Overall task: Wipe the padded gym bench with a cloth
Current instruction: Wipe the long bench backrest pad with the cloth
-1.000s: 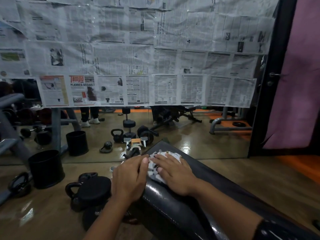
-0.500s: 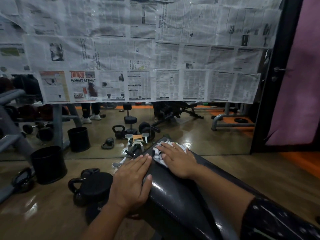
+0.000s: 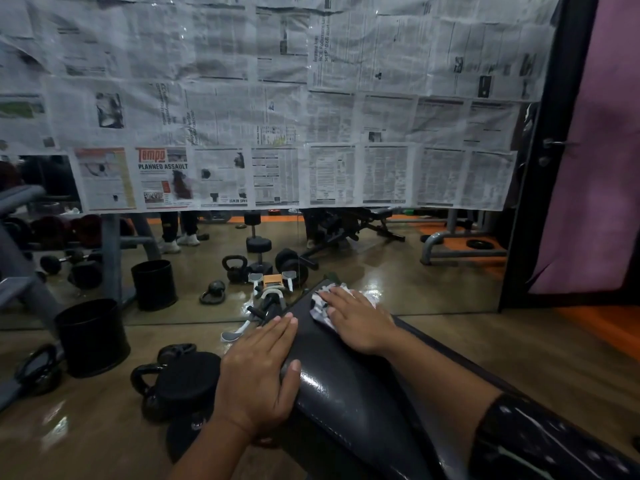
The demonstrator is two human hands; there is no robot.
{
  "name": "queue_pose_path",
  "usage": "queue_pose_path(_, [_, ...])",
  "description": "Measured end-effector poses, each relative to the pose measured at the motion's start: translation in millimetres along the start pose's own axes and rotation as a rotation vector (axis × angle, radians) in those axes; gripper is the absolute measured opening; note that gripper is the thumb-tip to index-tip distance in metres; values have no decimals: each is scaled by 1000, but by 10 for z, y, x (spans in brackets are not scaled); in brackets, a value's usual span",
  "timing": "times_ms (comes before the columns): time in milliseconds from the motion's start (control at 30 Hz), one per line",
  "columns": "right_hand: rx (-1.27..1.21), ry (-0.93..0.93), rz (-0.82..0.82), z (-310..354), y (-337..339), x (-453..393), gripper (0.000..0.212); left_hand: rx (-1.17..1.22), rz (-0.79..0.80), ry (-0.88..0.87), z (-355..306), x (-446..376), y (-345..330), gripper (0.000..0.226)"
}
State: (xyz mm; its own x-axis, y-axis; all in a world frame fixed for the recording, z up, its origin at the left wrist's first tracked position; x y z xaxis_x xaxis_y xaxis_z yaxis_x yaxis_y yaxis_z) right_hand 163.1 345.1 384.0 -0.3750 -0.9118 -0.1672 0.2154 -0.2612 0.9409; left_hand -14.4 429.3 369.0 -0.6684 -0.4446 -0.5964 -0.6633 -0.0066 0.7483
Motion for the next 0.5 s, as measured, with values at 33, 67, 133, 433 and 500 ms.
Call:
queue_pose_path(33, [11,-12,11,58,-13,-87,49,1,-1,1,-2,-1,-3,56])
queue_pose_path(67, [27,8,20,148,-37,-135,49,1,1,1,0,2,-8,56])
queue_pose_path(133, [51,105,33,322,-84,-91,48,-4,-4,2,6,17,-15,55])
queue_pose_path(433, [-12,-7,-18,-71,-72,-98,51,-51,-24,18,-3,18,-5,55])
queue_pose_path(500, [1,-22,34,66,-99,-251,59,-62,-30,12,-6,19,-7,55])
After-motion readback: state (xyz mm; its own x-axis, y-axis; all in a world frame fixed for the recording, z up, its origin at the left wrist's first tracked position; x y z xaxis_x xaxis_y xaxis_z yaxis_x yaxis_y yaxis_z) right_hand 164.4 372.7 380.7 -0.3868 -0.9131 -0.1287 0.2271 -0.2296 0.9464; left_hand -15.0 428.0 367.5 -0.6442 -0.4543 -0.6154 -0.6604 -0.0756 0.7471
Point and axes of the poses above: each hand's wrist, its own x-axis away from the middle knuckle, its own y-axis out of the back of the hand, z = x × y, the point moved 4 cm from there along -x, towards the middle knuckle, and after that the axes turned 15 degrees about y, right-handed, at the moved point
